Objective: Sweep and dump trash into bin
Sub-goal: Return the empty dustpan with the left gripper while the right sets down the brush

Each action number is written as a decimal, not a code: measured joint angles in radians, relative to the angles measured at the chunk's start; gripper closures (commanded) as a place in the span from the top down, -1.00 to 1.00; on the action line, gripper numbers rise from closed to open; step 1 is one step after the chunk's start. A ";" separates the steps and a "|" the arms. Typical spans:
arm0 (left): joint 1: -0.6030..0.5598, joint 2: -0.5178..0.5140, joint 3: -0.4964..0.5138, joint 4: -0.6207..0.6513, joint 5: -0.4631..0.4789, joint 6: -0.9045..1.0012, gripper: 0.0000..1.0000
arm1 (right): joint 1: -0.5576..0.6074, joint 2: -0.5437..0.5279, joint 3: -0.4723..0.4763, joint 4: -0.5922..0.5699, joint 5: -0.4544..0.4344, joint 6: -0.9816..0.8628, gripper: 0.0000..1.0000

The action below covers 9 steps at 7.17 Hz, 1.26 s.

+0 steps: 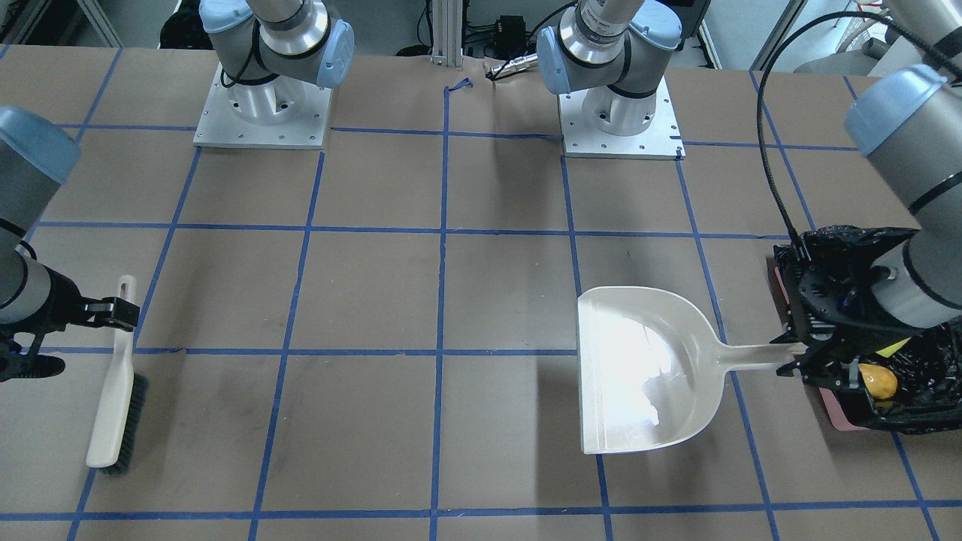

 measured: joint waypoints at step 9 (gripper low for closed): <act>-0.108 -0.142 0.055 0.103 0.094 -0.095 -0.44 | 0.050 -0.413 -0.050 0.311 0.040 0.072 1.00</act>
